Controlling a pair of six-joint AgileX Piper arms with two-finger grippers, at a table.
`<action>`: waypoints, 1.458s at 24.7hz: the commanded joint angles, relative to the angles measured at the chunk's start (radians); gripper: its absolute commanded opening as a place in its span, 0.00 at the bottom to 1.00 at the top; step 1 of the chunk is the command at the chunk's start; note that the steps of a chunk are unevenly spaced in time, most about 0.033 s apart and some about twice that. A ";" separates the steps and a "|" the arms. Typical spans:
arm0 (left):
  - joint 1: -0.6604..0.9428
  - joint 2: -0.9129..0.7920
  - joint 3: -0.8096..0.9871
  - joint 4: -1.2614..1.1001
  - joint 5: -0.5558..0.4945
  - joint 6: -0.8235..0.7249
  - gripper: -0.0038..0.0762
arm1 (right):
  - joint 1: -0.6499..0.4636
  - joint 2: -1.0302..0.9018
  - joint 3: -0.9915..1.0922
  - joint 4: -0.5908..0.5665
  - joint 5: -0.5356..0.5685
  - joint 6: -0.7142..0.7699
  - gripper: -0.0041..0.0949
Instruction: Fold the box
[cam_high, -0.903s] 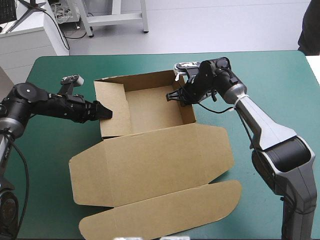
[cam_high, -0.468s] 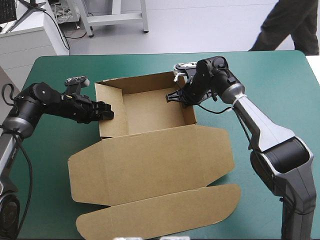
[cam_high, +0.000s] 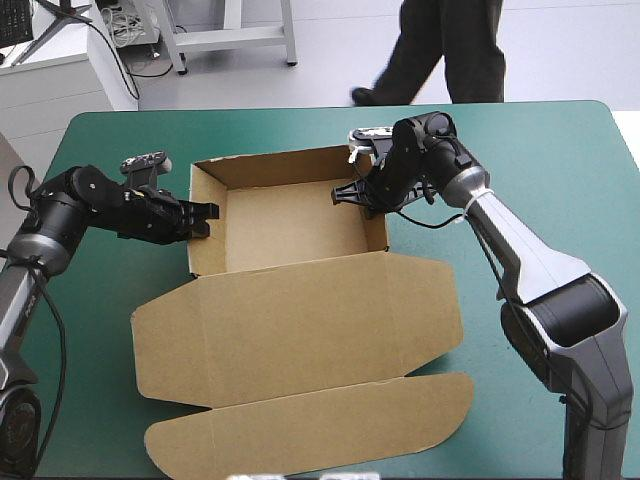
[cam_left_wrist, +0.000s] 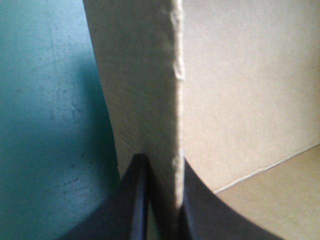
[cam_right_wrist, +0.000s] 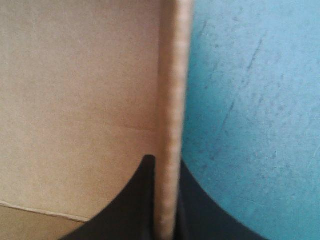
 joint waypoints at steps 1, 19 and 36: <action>-0.041 -0.037 -0.030 -0.062 0.010 0.022 0.04 | 0.007 -0.064 -0.036 0.085 -0.031 -0.032 0.03; -0.222 0.037 -0.203 0.302 0.067 -0.207 0.04 | 0.007 -0.144 -0.032 -0.103 0.041 -0.003 0.03; -0.338 0.308 -0.349 0.425 0.158 -0.270 0.04 | 0.005 -0.092 0.154 -0.167 0.041 0.055 0.02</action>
